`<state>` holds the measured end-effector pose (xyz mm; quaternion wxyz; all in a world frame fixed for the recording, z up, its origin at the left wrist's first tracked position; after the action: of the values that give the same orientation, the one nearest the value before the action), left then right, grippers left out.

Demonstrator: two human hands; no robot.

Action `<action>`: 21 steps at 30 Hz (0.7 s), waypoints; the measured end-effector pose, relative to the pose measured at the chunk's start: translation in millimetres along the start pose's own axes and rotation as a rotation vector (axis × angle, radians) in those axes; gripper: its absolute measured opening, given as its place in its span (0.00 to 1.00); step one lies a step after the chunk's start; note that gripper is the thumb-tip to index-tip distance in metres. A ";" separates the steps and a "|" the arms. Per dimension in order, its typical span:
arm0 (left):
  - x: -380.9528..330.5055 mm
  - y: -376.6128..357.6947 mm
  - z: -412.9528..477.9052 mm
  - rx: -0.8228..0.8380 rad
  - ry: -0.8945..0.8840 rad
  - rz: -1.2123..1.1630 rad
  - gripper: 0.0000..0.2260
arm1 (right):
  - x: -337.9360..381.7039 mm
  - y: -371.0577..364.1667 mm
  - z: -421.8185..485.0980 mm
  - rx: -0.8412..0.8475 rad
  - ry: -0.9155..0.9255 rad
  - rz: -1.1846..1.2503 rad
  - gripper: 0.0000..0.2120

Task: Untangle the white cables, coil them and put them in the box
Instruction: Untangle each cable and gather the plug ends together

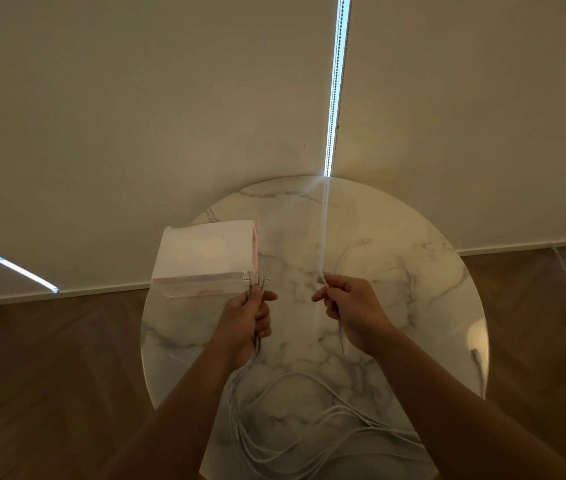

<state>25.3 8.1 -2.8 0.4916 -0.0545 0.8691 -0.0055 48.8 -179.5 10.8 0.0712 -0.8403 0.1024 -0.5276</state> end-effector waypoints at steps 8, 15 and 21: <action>0.0 -8.9 -3.1 0.018 -0.015 -0.022 0.15 | -5.5 -14.0 -42.6 0.038 0.088 -0.141 0.06; 0.4 -13.2 -5.7 0.015 -0.017 -0.034 0.15 | -20.8 -36.7 -58.1 0.042 -0.029 -0.029 0.08; -0.1 -19.6 -9.7 0.076 -0.018 -0.042 0.22 | -19.0 -51.9 -68.5 0.011 0.071 -0.095 0.05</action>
<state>18.7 -11.8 3.6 0.5009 -0.0540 0.8625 -0.0483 -15.9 -125.3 35.8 0.0470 -0.8246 0.0622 -0.5603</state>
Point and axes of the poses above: each hand's wrist, its own z-axis towards the middle knuckle, its own y-axis out of the back of the hand, x = y × z, the point moved 6 cm from there along z, towards the middle knuckle, and after that the axes turned 10 degrees about z, right-handed, at the moved point
